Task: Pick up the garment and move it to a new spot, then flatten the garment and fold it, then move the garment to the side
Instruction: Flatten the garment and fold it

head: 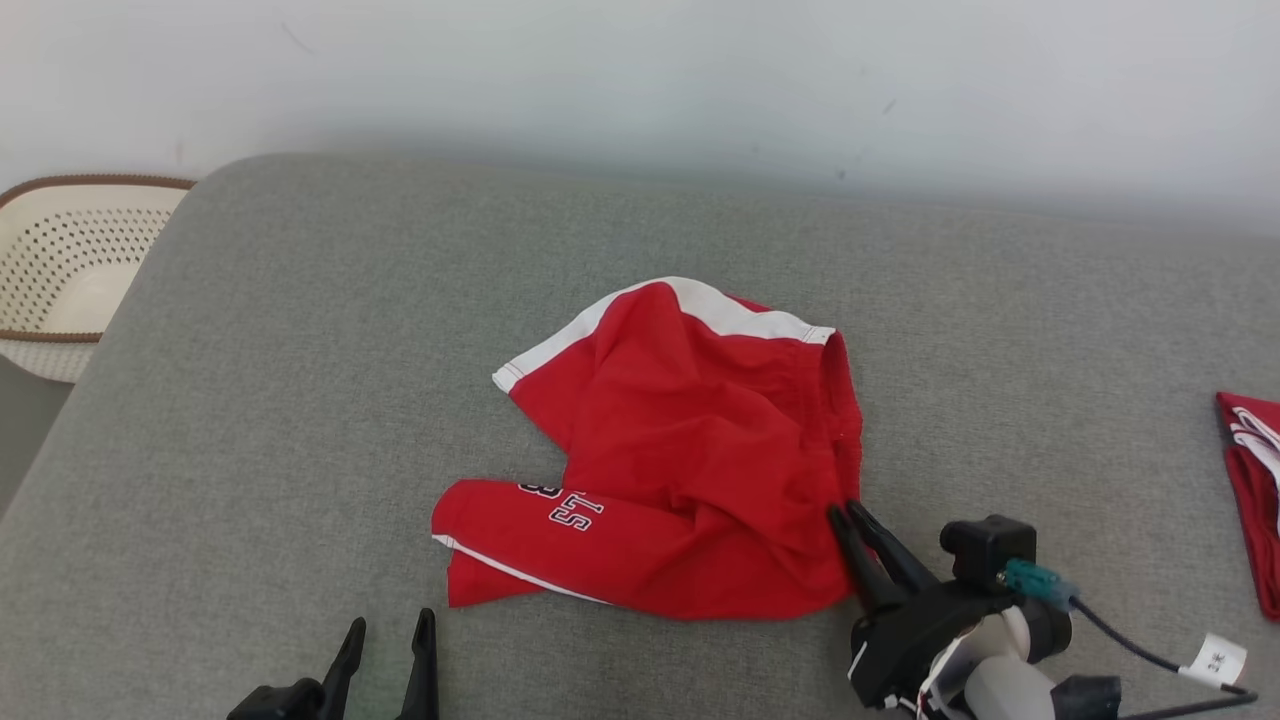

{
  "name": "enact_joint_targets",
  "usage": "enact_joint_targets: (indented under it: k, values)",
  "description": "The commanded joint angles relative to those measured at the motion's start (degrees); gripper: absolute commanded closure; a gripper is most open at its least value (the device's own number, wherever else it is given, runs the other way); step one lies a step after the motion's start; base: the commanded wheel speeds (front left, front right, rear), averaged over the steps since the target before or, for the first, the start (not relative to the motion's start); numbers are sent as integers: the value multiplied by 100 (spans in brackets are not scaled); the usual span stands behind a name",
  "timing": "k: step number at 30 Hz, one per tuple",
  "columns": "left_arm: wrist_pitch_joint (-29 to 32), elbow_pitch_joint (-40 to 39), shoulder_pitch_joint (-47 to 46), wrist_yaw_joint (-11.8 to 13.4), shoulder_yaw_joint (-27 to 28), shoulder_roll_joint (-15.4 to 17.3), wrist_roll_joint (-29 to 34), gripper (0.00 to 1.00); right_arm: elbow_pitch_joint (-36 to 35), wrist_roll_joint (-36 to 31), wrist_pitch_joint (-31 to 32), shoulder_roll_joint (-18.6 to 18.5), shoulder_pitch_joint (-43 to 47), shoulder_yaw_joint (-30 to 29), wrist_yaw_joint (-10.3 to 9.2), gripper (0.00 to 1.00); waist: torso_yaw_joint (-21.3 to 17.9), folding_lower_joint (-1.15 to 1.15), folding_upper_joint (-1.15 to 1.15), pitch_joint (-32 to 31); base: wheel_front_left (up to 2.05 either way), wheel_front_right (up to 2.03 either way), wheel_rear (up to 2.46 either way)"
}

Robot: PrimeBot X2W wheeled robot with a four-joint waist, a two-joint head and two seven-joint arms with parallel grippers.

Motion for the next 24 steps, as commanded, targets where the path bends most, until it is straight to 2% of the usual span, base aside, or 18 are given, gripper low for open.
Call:
enact_joint_targets:
  k: [1, 8, 12, 13, 14, 15, 24]
  values:
    - [-7, -10, 87, 34, -23, 7, -37, 0, 56, 86, -24, -68, -128, 54, -7, 100, 56, 0, 0, 51, 0, 0, 0]
    - [-7, -52, 16, 26, -96, 7, -103, 0, 55, 165, -24, -180, -455, 21, -7, 100, 149, 0, 0, 149, 0, 0, 0]
    - [-7, -53, -16, 26, -172, 7, -137, 0, -5, 198, -24, -187, -579, -249, -7, 100, 224, 0, 0, 173, 0, 0, 0]
    - [-7, -50, -14, 34, -184, 7, -150, 0, -1, 217, -24, -193, -563, -306, -7, 80, 239, 0, 0, 171, 0, 0, 0]
    - [-7, -51, -14, 43, -199, 7, -166, 0, 20, 249, -24, -204, -512, -320, -7, 52, 252, 0, 0, 169, 0, 0, 0]
    - [-7, -55, -12, 54, -209, 7, -176, 0, 16, 285, -24, -213, -471, -324, -7, 0, 260, 0, 0, 168, 0, 0, 0]
    - [-7, -60, 100, 75, -227, 7, -162, 0, -137, 512, -24, -230, -60, -120, -7, 0, 176, 0, 0, 128, 0, 0, 0]
